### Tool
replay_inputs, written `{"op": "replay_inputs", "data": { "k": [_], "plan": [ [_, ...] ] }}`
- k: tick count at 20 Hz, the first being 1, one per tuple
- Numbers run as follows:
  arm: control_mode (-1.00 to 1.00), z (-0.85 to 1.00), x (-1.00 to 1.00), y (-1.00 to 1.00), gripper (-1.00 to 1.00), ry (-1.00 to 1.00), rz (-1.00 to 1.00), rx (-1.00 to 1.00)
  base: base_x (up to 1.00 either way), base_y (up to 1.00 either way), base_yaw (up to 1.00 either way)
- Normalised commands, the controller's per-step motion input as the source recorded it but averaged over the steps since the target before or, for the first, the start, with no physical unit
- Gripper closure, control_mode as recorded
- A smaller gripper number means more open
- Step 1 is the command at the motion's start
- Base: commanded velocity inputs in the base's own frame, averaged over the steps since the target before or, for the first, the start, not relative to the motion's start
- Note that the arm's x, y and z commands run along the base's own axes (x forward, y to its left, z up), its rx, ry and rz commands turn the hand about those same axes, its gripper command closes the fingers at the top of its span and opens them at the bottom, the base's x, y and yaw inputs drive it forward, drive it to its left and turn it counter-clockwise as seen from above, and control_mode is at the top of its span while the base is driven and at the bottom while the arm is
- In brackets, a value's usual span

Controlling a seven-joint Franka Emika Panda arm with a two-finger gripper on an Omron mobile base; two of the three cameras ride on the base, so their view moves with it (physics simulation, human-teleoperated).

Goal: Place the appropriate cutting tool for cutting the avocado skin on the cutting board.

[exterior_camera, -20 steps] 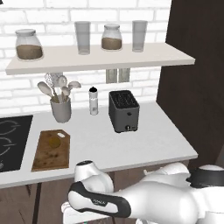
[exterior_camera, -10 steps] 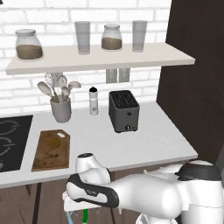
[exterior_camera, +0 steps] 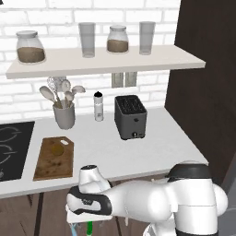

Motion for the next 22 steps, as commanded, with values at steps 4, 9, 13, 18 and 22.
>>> {"op": "replay_inputs", "data": {
  "k": [4,9,13,18,22],
  "plan": [
    [-1.0,-0.3,0.07,0.03,-1.0,0.0,-0.07,-0.05,0.0,0.0,0.0],
    [-1.0,-0.14,0.2,0.1,-1.0,0.0,-0.05,-0.06,0.0,0.0,0.0],
    [-1.0,-0.08,0.26,0.13,-1.0,0.0,-0.03,-0.06,0.0,0.0,0.0],
    [-1.0,-0.3,0.08,0.02,-1.0,-0.02,0.0,-0.05,0.0,0.0,0.0],
    [-1.0,-0.4,0.01,0.0,-1.0,-0.07,0.0,0.0,0.0,0.0,0.0]
  ]
}}
